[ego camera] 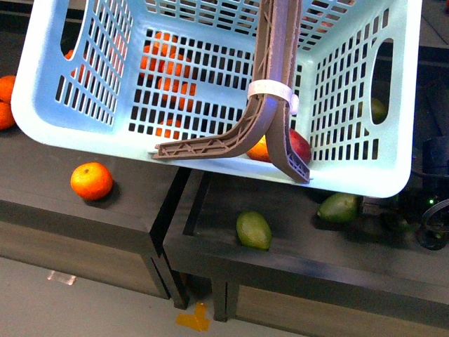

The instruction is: Pick mango and avocado into basket

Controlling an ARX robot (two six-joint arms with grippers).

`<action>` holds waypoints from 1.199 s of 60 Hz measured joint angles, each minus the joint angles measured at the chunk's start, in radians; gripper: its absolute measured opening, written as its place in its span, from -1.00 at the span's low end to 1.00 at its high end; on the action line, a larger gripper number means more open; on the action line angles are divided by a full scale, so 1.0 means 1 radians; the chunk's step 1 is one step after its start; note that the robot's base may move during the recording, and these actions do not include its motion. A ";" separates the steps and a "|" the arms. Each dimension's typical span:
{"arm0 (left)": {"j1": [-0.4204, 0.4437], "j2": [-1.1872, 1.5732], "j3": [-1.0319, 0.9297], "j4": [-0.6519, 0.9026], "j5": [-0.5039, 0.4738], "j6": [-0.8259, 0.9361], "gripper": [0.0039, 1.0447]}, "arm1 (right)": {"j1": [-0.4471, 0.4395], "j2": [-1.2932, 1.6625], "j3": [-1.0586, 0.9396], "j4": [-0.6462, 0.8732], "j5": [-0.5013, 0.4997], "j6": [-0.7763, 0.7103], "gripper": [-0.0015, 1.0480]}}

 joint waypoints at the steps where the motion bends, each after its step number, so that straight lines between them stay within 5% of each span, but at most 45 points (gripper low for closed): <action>1: 0.000 0.000 0.000 0.000 0.000 0.000 -0.91 | 0.000 0.000 0.000 0.000 0.000 0.000 0.79; 20: 0.000 0.000 0.000 0.000 0.000 0.000 -0.91 | -0.003 0.000 0.000 0.005 0.009 0.003 0.10; 72: 0.000 0.000 0.000 0.000 0.000 0.000 -0.91 | -0.035 -0.141 -0.056 0.029 -0.022 0.024 0.08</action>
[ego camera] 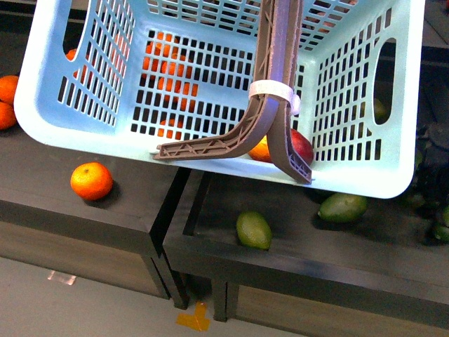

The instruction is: Pick mango and avocado into basket

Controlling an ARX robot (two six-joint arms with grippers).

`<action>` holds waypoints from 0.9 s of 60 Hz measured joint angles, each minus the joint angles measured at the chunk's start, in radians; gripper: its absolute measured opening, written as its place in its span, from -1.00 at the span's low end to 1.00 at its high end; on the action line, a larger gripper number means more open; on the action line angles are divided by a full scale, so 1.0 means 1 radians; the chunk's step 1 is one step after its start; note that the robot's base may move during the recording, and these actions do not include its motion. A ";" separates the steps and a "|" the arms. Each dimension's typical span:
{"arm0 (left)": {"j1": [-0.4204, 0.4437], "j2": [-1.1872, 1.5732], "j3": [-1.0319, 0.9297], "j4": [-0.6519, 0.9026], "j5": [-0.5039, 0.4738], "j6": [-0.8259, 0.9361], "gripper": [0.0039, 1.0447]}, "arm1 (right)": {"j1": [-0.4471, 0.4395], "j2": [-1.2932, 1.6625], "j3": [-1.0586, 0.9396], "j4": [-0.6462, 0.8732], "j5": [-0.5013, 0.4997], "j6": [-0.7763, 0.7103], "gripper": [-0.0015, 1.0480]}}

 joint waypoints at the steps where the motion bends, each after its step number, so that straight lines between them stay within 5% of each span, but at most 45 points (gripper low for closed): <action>1: 0.000 0.000 0.000 0.000 0.000 0.000 -0.91 | -0.002 -0.009 -0.002 0.000 -0.002 0.000 0.08; 26: 0.000 0.000 0.000 0.000 0.000 0.000 -0.91 | -0.018 -0.521 -0.113 -0.068 -0.098 0.097 0.08; 54: 0.000 0.000 0.000 0.000 0.000 0.000 -0.91 | 0.315 -0.845 -0.151 -0.193 -0.067 0.146 0.08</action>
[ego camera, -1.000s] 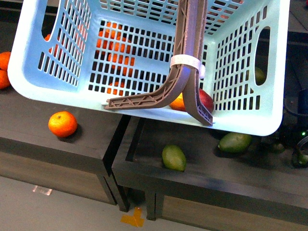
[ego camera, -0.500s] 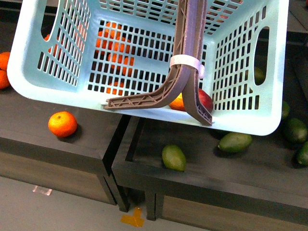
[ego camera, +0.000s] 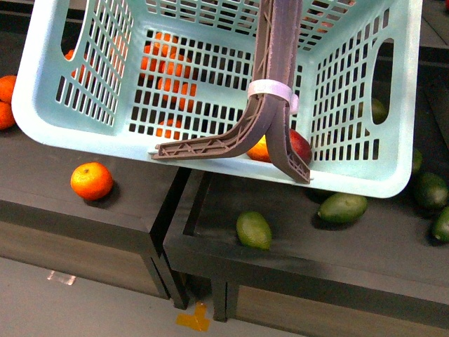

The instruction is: Pick mango and avocado into basket

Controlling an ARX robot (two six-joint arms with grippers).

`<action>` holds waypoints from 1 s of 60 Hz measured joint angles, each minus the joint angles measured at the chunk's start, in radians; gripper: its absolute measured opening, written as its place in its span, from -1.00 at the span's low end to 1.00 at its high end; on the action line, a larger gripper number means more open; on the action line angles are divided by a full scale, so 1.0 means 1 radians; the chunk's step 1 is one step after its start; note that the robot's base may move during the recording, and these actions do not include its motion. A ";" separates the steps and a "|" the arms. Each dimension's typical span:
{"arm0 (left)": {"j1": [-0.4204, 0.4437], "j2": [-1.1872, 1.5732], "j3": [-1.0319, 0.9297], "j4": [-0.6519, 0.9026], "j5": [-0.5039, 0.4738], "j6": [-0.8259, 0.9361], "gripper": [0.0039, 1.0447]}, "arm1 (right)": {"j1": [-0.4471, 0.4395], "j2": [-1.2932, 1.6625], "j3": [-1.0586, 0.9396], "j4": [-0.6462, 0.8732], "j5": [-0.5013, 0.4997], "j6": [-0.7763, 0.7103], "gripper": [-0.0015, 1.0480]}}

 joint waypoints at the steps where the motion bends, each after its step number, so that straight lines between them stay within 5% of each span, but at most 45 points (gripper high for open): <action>1: 0.000 0.000 0.000 0.000 0.000 0.000 -0.91 | 0.008 0.000 -0.001 -0.001 0.005 0.000 0.08; 13: 0.000 0.000 0.000 0.000 -0.003 -0.001 -0.91 | 0.097 0.037 -0.002 -0.005 0.053 0.002 0.08; 21: 0.001 0.000 0.000 0.000 -0.002 -0.001 -0.91 | 0.107 0.066 -0.007 0.029 0.081 0.002 0.64; 27: 0.001 0.000 0.000 0.000 -0.001 -0.001 -0.91 | 0.101 0.048 -0.019 0.049 0.087 0.003 0.88; 60: 0.000 0.000 0.000 0.000 -0.002 -0.004 -0.91 | 0.021 -0.629 -0.446 0.038 0.138 0.069 0.85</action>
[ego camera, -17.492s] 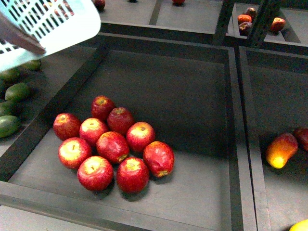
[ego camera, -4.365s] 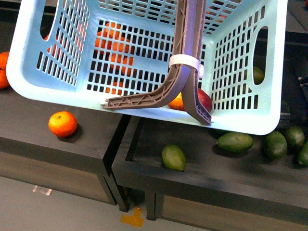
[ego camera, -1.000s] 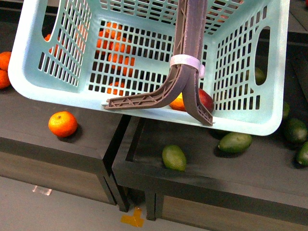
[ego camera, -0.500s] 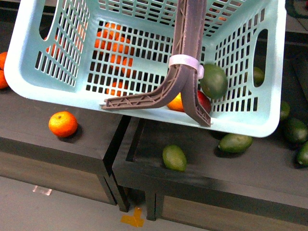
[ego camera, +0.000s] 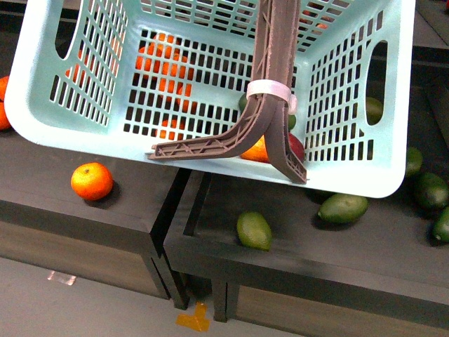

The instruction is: Pick mango and avocado into basket

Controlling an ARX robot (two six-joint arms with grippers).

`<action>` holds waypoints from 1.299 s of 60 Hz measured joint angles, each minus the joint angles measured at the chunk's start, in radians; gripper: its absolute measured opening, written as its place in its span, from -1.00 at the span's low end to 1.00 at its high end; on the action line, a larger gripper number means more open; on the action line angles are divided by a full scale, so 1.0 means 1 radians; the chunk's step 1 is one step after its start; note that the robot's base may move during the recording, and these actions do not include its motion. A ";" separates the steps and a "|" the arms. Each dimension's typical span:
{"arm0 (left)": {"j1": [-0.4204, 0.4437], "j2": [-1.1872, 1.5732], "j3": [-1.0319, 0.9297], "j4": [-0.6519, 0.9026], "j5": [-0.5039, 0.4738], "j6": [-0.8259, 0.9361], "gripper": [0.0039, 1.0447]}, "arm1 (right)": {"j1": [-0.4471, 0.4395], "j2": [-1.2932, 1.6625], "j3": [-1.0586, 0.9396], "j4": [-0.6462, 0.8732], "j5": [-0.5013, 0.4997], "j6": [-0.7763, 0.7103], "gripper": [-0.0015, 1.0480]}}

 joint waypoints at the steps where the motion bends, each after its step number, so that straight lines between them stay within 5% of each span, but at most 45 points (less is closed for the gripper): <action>1: 0.000 0.000 0.000 0.000 0.000 0.000 -0.91 | 0.000 -0.025 -0.024 -0.003 0.003 0.002 0.85; 13: 0.000 0.000 0.000 0.000 0.003 0.000 -0.91 | -0.004 -0.292 -0.294 -0.037 0.025 0.029 0.85; 24: -0.002 0.000 0.000 0.000 0.003 0.000 -0.91 | -0.003 -0.300 -0.300 -0.033 0.030 0.022 0.85; 31: -0.001 0.000 0.000 0.000 0.003 -0.001 -0.91 | -0.023 -0.328 -0.387 0.155 0.061 -0.160 0.45; 56: 0.000 0.000 0.000 0.000 0.003 0.000 -0.91 | -0.158 -0.532 -0.547 0.114 -0.094 -0.294 -0.95; 78: 0.000 0.000 0.000 0.000 0.002 0.000 -0.91 | -0.219 -0.702 -0.608 0.008 -0.125 -0.298 -0.95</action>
